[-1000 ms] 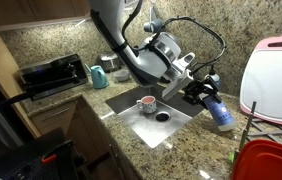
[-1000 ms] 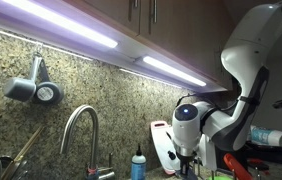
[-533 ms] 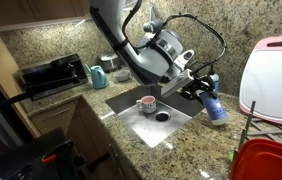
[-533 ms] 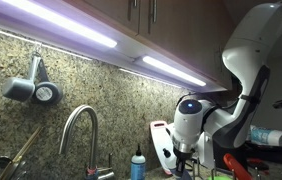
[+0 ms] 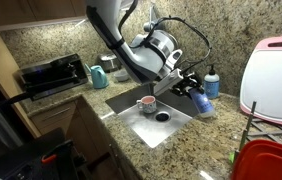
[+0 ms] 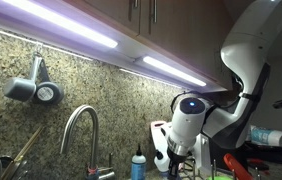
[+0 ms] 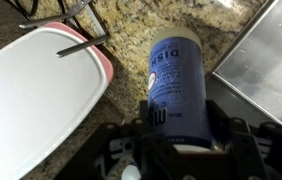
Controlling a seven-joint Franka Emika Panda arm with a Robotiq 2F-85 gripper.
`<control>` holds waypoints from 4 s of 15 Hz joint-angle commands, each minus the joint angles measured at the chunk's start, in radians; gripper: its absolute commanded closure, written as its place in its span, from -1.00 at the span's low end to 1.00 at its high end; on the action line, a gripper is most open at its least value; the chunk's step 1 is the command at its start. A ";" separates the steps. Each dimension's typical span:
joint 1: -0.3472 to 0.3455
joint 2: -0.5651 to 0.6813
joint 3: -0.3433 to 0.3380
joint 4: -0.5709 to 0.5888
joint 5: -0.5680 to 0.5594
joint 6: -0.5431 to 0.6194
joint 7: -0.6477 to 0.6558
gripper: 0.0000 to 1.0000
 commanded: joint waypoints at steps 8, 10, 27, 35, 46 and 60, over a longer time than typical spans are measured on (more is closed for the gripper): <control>-0.081 -0.051 0.003 -0.037 0.173 0.041 -0.024 0.34; -0.109 -0.060 0.007 -0.043 0.210 0.054 -0.030 0.34; -0.120 -0.014 0.006 -0.003 0.218 0.042 -0.009 -0.16; -0.061 -0.018 -0.007 -0.008 0.148 -0.004 0.038 0.34; 0.026 0.005 -0.014 -0.008 0.056 -0.155 0.030 0.34; 0.046 -0.003 0.021 -0.059 -0.073 -0.275 -0.025 0.34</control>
